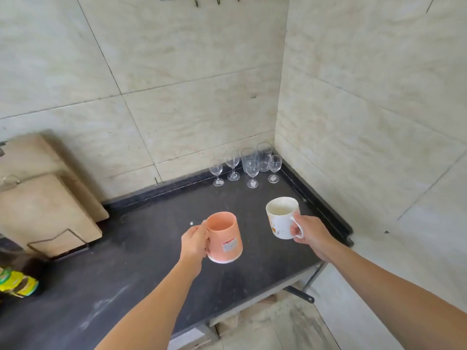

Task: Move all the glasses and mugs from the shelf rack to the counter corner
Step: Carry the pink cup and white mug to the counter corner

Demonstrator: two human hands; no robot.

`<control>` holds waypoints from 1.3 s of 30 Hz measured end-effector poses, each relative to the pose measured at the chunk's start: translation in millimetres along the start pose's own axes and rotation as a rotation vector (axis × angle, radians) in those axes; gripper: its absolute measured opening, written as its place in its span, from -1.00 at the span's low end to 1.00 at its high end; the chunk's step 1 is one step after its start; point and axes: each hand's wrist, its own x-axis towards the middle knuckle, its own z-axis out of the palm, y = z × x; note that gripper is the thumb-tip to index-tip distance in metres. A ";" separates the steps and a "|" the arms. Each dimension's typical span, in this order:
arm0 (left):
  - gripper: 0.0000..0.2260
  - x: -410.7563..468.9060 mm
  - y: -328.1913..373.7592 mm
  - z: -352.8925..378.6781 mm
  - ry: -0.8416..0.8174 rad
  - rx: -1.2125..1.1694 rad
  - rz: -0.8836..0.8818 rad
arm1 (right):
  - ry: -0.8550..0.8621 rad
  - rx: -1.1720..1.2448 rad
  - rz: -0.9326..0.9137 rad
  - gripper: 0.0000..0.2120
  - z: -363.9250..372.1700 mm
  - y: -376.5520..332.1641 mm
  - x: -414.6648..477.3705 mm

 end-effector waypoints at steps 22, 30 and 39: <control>-0.53 285.0 19.8 151.7 -0.002 0.090 -0.050 | 0.241 0.057 0.240 -0.71 25.3 10.3 273.2; -0.48 315.5 24.8 182.3 0.041 0.062 0.000 | 0.196 0.033 0.211 -0.58 29.2 11.1 321.1; -0.59 325.6 15.4 192.0 0.175 0.128 0.154 | 0.168 0.039 0.179 -0.71 33.5 4.4 346.4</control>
